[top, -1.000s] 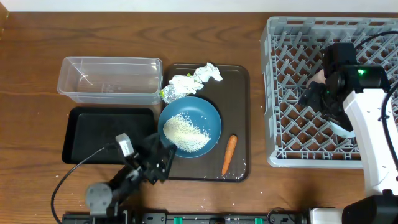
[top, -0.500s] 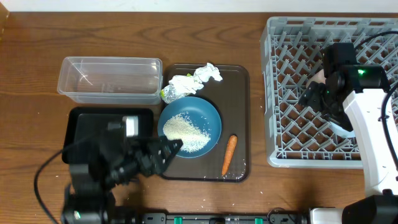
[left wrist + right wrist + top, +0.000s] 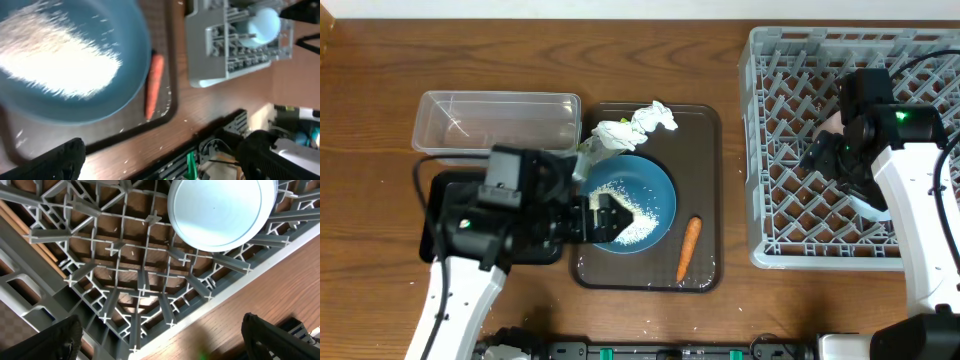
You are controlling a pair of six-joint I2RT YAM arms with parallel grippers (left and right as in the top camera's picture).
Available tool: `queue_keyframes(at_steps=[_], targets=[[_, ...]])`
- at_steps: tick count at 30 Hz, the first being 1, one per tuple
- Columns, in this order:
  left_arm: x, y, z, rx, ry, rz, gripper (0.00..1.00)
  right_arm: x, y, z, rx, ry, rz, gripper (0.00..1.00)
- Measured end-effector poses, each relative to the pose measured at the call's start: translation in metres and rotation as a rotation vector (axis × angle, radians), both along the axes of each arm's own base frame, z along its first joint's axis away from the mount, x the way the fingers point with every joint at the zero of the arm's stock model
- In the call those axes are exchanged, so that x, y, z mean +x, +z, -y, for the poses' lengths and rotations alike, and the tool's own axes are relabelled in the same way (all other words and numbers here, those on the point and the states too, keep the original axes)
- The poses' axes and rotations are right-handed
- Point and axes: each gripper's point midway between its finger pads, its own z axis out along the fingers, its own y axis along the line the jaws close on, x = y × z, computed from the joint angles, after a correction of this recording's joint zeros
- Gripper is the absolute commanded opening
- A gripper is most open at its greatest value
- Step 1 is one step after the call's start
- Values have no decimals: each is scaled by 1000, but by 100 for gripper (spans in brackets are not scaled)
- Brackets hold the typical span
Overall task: Sort waste into correct bins and load items into the dishwasher rack
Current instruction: 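Reach the left gripper to the blue rice plate and grasp its rim, then lift the blue plate with the left gripper and carry it left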
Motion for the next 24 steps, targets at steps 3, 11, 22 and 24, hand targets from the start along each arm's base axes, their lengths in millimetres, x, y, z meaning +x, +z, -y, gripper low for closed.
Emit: queue_keyframes(at_steps=[3,11,22,24], targets=[[-2,-4,9,30,-21,-30,99,0,0,0,0,0,0,99],[15,-4,36,341,-64,-36,99,0,0,0,0,0,0,99],[69,-61,72,437,-48,-35,99,0,0,0,0,0,0,99],[72,-73,78,446,-56,-50,99,0,0,0,0,0,0,99]])
